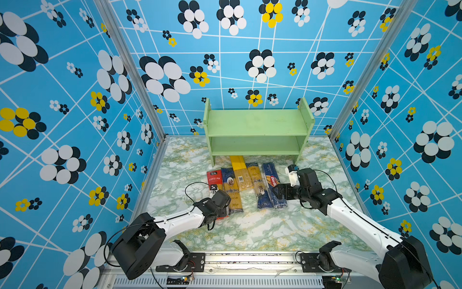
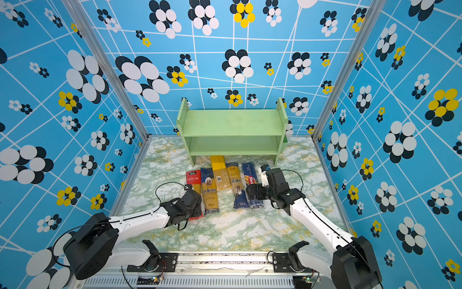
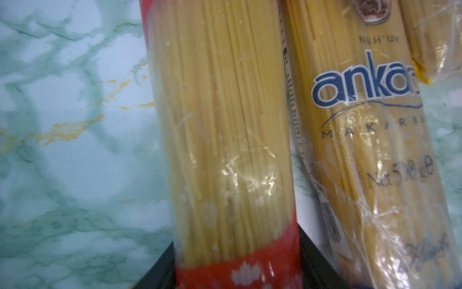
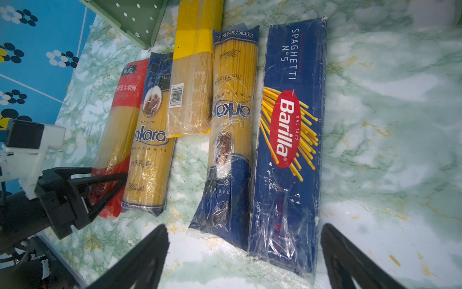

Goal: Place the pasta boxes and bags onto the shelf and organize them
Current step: 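Lower the left gripper and close it around the red spaghetti bag, then lift the red spaghetti bag upright with the left gripper toward the shelf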

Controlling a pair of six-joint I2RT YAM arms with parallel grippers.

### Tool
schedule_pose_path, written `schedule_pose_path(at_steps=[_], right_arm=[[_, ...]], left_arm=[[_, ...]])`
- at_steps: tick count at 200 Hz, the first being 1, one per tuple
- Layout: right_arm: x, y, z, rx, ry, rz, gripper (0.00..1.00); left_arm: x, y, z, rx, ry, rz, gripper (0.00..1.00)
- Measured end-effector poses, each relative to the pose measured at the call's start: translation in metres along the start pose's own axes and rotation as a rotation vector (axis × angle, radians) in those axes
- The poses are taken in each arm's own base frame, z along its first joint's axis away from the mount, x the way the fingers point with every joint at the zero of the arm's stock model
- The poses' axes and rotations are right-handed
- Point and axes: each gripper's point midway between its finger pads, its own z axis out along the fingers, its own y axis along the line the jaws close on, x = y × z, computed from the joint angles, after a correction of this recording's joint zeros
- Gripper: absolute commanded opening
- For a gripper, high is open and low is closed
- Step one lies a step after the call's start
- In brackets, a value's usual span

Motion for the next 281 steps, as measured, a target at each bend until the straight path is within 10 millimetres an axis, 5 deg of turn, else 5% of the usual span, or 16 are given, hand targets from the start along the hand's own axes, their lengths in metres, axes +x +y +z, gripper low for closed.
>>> schedule_pose_path(at_steps=[30,140,281], right_arm=[[0.0,0.0,0.0,0.0,0.0,0.0,0.97],[0.0,0.0,0.0,0.0,0.0,0.004,0.97],[0.005,-0.003,0.01,0.009,0.027,0.009,0.95]], left_arm=[[-0.001,0.001,-0.002,0.004,-0.012,-0.007,0.44],[0.0,0.006,-0.014,-0.002,0.004,0.005,0.0],[0.008,0.009,-0.058,0.076,0.114,0.0,0.0]])
